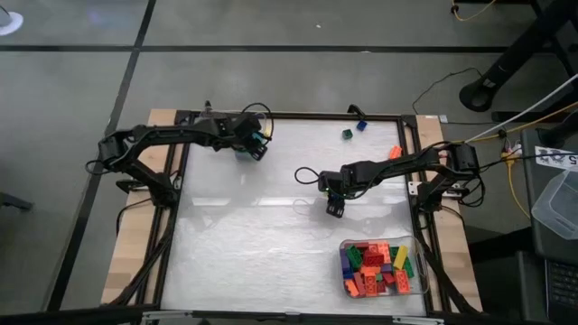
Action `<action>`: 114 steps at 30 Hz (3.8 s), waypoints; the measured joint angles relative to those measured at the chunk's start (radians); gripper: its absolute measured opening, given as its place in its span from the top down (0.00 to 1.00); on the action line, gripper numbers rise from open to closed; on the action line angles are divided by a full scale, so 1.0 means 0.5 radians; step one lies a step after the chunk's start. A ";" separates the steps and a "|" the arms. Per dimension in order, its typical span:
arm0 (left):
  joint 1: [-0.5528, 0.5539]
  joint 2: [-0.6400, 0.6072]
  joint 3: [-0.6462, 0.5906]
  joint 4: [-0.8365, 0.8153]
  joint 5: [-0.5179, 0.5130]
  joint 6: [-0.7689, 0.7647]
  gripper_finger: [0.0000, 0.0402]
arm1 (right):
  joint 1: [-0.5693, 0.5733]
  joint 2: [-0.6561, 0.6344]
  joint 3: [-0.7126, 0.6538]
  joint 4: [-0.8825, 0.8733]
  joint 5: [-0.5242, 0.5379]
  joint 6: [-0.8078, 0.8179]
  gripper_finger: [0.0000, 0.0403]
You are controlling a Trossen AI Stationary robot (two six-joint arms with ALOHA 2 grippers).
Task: Sort blocks by size
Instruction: Put the square blue game piece into the top transparent bin
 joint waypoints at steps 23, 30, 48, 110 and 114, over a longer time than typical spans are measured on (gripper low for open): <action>-0.302 -0.002 0.127 0.002 0.007 0.062 0.50 | 0.006 0.083 0.230 0.040 -0.063 -0.146 0.65; -0.311 -0.002 0.314 -0.001 0.033 0.033 0.50 | 0.004 0.087 0.463 0.107 0.142 -0.372 0.62; -0.427 -0.002 0.365 0.107 0.778 -0.629 0.50 | 0.006 0.083 0.632 0.601 0.592 -1.037 0.61; 0.066 0.000 0.367 -0.152 0.539 -0.183 0.78 | -0.069 0.080 0.698 0.266 0.995 -0.939 0.34; 0.200 0.000 0.366 -0.238 0.524 -0.054 0.76 | -0.234 0.080 0.786 -0.180 0.781 -0.733 0.38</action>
